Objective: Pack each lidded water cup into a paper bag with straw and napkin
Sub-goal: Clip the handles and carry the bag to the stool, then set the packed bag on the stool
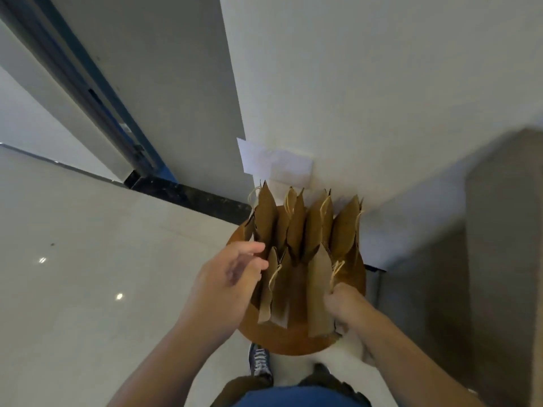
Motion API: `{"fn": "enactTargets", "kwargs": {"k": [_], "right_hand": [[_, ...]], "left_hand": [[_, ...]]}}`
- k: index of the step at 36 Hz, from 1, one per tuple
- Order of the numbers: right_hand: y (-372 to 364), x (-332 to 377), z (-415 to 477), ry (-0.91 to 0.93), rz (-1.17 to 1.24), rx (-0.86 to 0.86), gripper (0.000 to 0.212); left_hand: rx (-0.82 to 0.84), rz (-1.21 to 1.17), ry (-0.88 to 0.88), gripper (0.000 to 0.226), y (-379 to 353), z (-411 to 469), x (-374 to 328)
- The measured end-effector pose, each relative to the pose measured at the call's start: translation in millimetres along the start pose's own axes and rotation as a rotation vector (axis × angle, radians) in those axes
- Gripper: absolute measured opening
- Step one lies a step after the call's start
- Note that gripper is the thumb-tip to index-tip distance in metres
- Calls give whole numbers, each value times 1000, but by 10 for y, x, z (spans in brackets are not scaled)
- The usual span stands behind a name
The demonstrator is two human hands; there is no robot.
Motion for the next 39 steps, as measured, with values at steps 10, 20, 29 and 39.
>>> {"fn": "enactTargets", "kwargs": {"k": [10, 20, 29, 39], "right_hand": [[-530, 322, 624, -148, 268, 22, 36], [-180, 412, 98, 26, 118, 99, 42], [1214, -122, -1467, 347, 336, -235, 35], [2150, -2600, -1986, -18, 747, -1037, 17]], "left_hand": [[116, 122, -23, 24, 346, 732, 230], [311, 137, -51, 20, -89, 960, 319], [492, 227, -241, 30, -1207, 777, -409], [547, 300, -643, 31, -2699, -69, -1182]]}}
Point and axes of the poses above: each hand's wrist, its own z-axis towards the middle knuckle, its own y-axis out of the back of the hand, x = y × z, the point moved 2 cm from there along z, towards the middle knuckle, and after that the axes turned 5 degrees about y, right-handed, at the moved point
